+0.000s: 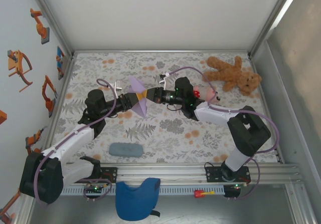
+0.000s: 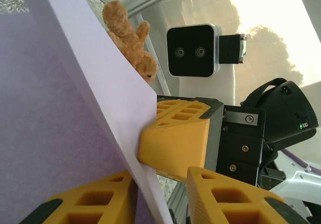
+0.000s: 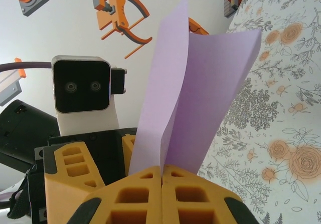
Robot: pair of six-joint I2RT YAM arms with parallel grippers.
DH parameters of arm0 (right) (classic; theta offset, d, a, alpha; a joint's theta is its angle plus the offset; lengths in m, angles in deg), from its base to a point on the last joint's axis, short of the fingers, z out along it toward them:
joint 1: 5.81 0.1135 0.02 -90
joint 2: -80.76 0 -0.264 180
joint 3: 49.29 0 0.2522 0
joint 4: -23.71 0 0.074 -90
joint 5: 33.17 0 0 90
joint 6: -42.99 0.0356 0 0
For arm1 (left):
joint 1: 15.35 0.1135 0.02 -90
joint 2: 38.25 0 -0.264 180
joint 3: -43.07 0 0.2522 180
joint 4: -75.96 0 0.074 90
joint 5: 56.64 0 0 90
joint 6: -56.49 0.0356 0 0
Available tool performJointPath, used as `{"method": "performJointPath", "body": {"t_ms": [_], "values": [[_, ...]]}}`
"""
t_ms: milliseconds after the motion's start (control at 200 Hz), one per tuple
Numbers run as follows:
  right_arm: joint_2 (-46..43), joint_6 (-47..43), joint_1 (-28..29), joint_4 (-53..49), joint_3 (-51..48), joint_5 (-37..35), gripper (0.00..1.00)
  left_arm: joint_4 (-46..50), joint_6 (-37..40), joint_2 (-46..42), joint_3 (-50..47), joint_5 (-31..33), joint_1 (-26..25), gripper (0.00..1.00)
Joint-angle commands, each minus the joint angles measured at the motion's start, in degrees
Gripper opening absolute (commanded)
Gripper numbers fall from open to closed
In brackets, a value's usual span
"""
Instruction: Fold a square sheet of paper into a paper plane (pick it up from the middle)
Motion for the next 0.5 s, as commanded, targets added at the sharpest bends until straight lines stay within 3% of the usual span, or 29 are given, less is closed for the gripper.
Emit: {"method": "performJointPath", "body": {"t_ms": [0,255,496], "values": [[-1.4,0.7,-0.5,2.3,-0.7,0.8,0.0,-0.4,1.3,-0.9,0.3,-1.3,-0.3,0.29],[-1.9,0.6,-0.8,2.2,-0.8,0.5,0.04,3.5,3.1,-0.8,1.4,-0.6,-0.3,0.18],[-5.5,-2.6,-3.1,-2.8,-3.6,-3.5,0.23,12.3,8.2,-1.1,3.6,2.1,-0.3,0.13]]}}
